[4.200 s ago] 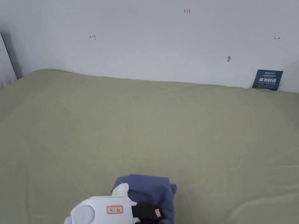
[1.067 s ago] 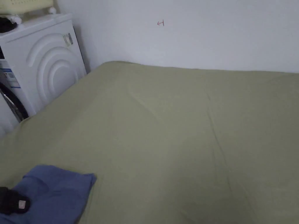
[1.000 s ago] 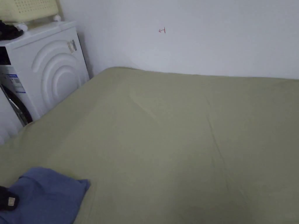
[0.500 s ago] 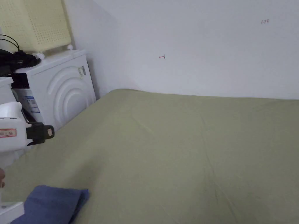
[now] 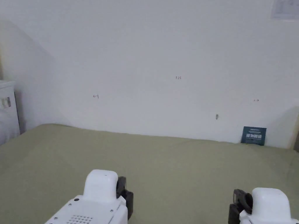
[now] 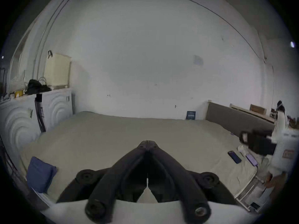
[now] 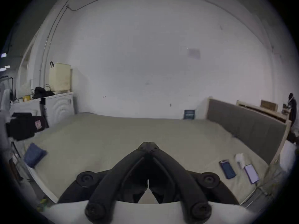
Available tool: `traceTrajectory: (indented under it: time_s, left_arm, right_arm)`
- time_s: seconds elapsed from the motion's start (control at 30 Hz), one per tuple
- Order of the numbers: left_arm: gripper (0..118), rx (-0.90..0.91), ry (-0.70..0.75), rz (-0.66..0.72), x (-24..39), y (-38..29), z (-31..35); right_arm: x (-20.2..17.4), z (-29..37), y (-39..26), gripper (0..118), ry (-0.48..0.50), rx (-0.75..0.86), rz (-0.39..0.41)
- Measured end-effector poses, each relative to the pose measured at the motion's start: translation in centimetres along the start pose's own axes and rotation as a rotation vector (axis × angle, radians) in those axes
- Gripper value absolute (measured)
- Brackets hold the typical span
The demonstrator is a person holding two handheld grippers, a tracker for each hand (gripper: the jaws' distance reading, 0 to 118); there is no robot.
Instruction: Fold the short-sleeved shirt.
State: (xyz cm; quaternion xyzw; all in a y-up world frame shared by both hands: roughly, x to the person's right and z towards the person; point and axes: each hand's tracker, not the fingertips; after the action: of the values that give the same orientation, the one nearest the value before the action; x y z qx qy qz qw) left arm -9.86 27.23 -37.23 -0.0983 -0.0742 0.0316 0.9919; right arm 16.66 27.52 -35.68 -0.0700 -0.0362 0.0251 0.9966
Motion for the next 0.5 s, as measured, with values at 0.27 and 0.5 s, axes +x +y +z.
traceTrajectory:
  time_s: [0.27,0.5]
  left_arm:
    - [0,0.046,0.043,-0.064,3.7,1.8,0.7]
    - [0,0.151,0.107,-0.101,3.5,5.5,2.4]
  right_arm:
    - [0.7,0.2,1.1,1,-0.039,0.007,-0.012]
    - [1.1,1.5,5.0,1,-0.109,0.119,0.014]
